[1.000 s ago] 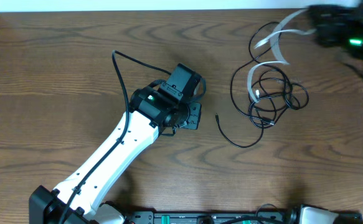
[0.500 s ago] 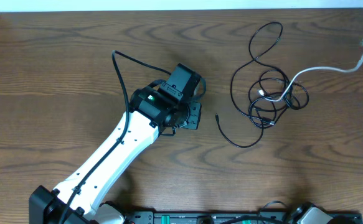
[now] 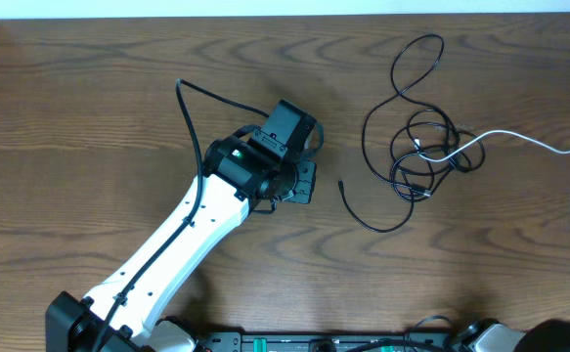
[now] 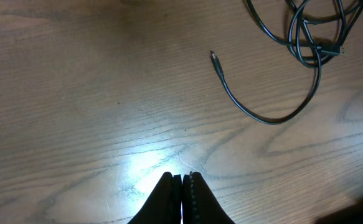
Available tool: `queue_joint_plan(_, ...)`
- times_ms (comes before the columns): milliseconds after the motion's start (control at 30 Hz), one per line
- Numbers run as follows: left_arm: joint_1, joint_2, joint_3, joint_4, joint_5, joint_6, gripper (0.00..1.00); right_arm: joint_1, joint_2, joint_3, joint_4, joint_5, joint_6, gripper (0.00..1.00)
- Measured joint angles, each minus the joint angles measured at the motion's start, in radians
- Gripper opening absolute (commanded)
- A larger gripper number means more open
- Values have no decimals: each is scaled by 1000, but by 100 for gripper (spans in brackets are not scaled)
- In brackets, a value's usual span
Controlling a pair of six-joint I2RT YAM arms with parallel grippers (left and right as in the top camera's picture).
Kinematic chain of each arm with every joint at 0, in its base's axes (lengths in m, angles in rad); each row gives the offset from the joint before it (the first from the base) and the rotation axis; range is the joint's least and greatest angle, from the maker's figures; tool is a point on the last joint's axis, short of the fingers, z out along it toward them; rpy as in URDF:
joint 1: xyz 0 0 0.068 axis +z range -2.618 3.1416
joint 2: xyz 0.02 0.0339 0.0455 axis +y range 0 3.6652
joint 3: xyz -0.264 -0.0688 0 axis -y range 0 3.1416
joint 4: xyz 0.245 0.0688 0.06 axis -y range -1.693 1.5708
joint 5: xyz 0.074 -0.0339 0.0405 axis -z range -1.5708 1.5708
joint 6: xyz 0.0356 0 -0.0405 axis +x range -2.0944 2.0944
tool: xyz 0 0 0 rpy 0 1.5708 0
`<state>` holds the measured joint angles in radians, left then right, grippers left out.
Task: Untangle cables
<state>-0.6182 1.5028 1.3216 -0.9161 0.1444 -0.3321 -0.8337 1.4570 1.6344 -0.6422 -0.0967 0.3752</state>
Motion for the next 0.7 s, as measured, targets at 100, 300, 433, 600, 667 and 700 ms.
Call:
queue_joint_plan(100,0,0,0,0,0,0,8,0,89,1,-72,23,-14,1)
queue_joint_plan(300,0,0,0,-1,0,0,8,4,272,-1,-159,2,-41,76)
queue_joint_plan(433,0,0,0,-1,0,0,8,6,341,-1,-192,-20,-64,99)
queue_joint_plan(600,0,0,0,0,0,0,9,13,367,-1,-243,-31,-81,99)
queue_joint_plan(667,0,0,0,0,0,0,9,27,367,-1,-271,-42,-89,99)
queue_joint_plan(700,0,0,0,0,0,0,9,39,367,-1,-288,-50,-97,99)
